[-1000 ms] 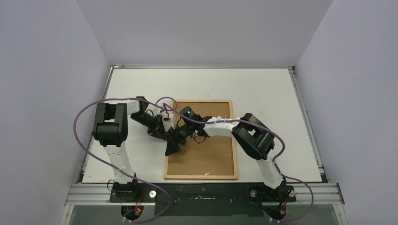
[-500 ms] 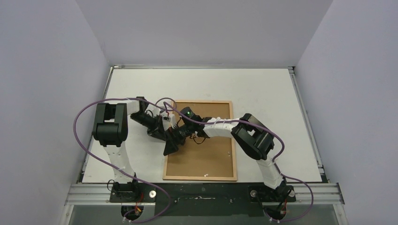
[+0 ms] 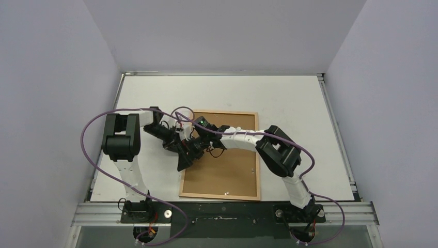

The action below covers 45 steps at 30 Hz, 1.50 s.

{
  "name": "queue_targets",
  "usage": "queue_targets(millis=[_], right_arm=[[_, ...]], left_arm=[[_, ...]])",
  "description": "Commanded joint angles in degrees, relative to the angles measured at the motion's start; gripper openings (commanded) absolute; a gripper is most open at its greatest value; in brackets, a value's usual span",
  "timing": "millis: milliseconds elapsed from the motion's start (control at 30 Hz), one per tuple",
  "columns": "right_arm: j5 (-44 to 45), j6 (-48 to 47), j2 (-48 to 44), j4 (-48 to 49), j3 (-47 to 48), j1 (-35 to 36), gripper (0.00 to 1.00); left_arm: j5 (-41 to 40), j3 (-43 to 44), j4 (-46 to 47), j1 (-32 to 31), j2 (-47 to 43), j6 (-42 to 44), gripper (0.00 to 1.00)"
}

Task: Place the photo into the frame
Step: Install the photo frame at the center of the board, then adjust the photo frame at the center of the board.

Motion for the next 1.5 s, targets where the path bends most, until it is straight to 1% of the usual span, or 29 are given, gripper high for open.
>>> queue_targets(millis=[0, 67, 133, 300, 367, 400, 433, 467, 500, 533, 600, 667, 733, 833, 967, 1033, 1067, 1133, 1233, 1367, 1400, 1467], right_arm=[[8.9, -2.4, -5.2, -4.6, 2.1, -1.6, 1.0], [12.8, -1.7, -8.1, -3.4, -0.1, -3.1, 0.92], [16.1, -0.4, -11.1, -1.2, -3.3, -4.6, 0.9], [23.0, 2.2, -17.2, 2.3, -10.1, -6.9, 0.9], [27.0, 3.8, -20.5, 3.0, -14.6, -8.5, 0.9], [29.5, 4.6, -23.1, 2.3, -16.3, -9.8, 0.9], [34.9, 5.4, -25.1, 0.6, -17.8, -11.1, 0.9], [37.0, 5.9, -26.9, -1.3, -19.1, -12.7, 0.9], [41.8, 6.5, -28.5, -3.4, -20.3, -14.8, 0.91], [44.3, 7.1, -29.8, -4.9, -21.4, -17.0, 0.93], [45.8, 8.1, -31.6, -6.7, -22.8, -22.5, 0.96], [47.7, 7.6, -32.4, -8.1, -22.9, -26.5, 0.96], [47.5, 7.1, -31.6, -8.9, -22.2, -29.2, 0.92], [45.0, 6.5, -28.3, -9.2, -21.2, -32.7, 0.9], [44.3, 6.2, -26.3, -7.2, -19.8, -33.0, 0.9], [44.2, 5.5, -25.8, -5.8, -17.7, -32.1, 0.9], [43.5, 4.8, -25.2, -5.6, -16.4, -32.0, 0.9], [43.7, 3.2, -22.4, -7.8, -12.1, -32.5, 0.9], [44.2, 0.3, -19.4, -8.5, -7.2, -33.4, 0.9], [45.3, -4.5, -12.6, -9.2, 2.7, -33.4, 0.9], [45.0, -5.3, -10.6, -9.4, 5.4, -33.5, 0.9], [44.1, -6.5, -6.6, -9.9, 9.8, -33.5, 0.9]], left_arm=[[2.4, 1.5, 7.6, 2.1, -2.7, 3.9, 0.0], [2.4, 1.8, 5.5, 4.5, -3.9, 5.5, 0.01], [2.2, 1.3, 4.3, 5.4, -4.8, 6.6, 0.02], [2.9, -0.9, 4.2, 5.4, -6.1, 6.8, 0.03], [3.8, -2.1, 5.0, 5.3, -6.2, 6.4, 0.03], [4.1, -2.9, 5.9, 5.1, -6.4, 6.2, 0.03], [4.3, -3.8, 7.0, 4.6, -6.4, 6.1, 0.03], [4.4, -4.6, 7.6, 4.3, -6.5, 6.1, 0.03], [4.9, -5.2, 8.5, 3.9, -6.4, 5.9, 0.03], [6.0, -5.3, 8.4, 3.8, -6.2, 6.6, 0.02], [5.3, -5.8, 9.9, 3.6, -6.4, 7.1, 0.01], [3.9, -6.0, 10.3, 2.9, -7.0, 7.4, 0.01], [3.2, -5.7, 9.9, 2.0, -7.5, 7.9, 0.01], [1.7, -5.8, 10.3, -0.3, -8.0, 8.9, 0.01], [2.0, -4.9, 9.7, -0.5, -7.1, 9.6, 0.02], [2.4, -3.5, 9.0, 0.5, -6.9, 9.4, 0.07], [2.4, -2.6, 9.1, 1.0, -6.9, 9.0, 0.11], [2.3, 0.6, 7.8, 1.8, -6.5, 8.8, 0.17], [2.7, 4.0, 6.6, 2.0, -6.4, 7.5, 0.23], [1.2, 5.8, 6.8, -0.2, -5.9, 5.2, 0.29], [0.9, 5.7, 6.9, -0.9, -5.9, 5.0, 0.32], [-0.7, 4.7, 8.1, -2.0, -6.4, 4.1, 0.34]])
